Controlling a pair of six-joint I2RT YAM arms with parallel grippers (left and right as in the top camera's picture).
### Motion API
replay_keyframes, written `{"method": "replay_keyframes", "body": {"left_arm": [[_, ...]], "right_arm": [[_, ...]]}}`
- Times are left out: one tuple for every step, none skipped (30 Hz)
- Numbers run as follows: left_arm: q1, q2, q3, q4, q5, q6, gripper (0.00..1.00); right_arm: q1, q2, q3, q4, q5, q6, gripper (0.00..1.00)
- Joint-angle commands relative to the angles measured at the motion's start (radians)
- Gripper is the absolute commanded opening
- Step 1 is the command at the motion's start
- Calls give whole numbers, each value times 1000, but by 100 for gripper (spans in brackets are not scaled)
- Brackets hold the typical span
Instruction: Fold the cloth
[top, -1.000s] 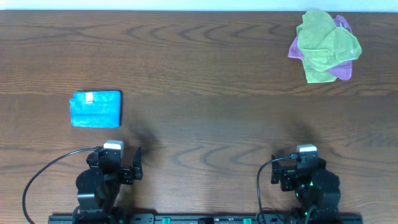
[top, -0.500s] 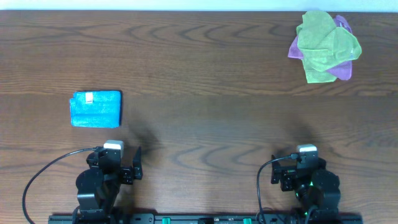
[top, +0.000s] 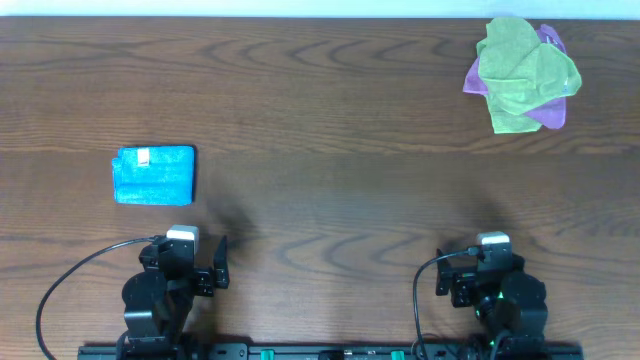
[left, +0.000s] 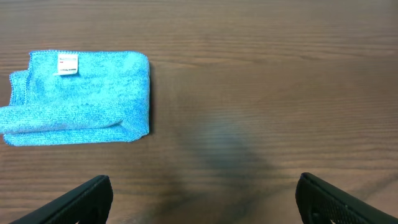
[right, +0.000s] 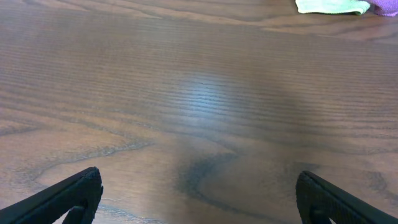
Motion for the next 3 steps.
{"method": "replay_keyframes", "body": {"left_arm": [[-4, -9, -13, 0, -3, -12, 95], [-4, -9, -13, 0, -3, -12, 95], [-4, -9, -13, 1, -3, -12, 96]], "right_arm": [[-11, -11, -14, 0, -15, -12, 99], [-11, -11, -14, 0, -15, -12, 99], [-11, -11, -14, 0, -15, -12, 99]]}}
